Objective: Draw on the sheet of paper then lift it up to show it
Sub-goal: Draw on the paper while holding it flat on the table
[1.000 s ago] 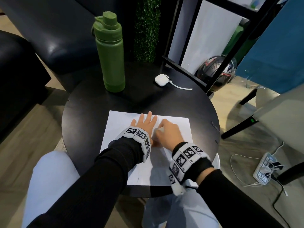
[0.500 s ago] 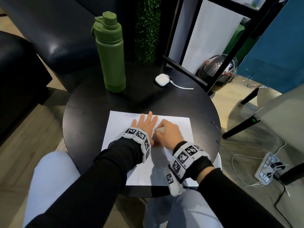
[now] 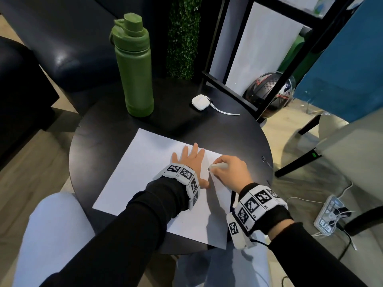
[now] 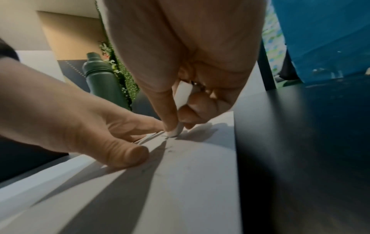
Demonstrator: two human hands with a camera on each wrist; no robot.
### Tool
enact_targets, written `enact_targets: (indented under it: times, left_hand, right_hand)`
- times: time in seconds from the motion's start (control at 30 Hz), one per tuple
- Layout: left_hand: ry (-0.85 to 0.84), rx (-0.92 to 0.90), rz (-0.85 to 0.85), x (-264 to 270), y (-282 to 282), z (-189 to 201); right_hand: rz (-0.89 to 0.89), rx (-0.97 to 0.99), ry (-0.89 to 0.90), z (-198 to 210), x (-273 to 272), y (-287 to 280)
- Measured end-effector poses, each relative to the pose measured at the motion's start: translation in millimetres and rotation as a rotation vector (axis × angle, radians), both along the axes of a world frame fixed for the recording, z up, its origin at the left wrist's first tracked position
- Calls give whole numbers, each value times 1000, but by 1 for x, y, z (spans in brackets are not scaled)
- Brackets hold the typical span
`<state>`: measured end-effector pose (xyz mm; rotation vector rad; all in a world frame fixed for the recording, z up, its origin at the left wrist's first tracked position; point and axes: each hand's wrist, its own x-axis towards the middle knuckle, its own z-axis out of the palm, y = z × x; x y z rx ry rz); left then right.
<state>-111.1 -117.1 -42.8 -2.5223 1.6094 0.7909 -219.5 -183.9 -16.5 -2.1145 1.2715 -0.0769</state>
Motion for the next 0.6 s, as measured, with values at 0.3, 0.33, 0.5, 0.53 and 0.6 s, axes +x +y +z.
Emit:
enact_targets:
  times: [0.3,0.33,0.5,0.53,0.6]
  left_hand:
    - [14,30,-9,0,-2,-6]
    - [4,33,-12,0,-3,-8]
    - [-22,36,-5,1,-4,-12]
    - [-22,33,-4,0,-4,-12]
    - [-14,32,3,0,-5,-12]
  right_hand:
    - [120,-211,151,2,25,-18]
    - [187,-220,169,0,22,-15]
    - [349,-183,173,-3,4,5]
    - [303,-198,173,-1,8,2]
    - [205,-212,180,3,22,-10]
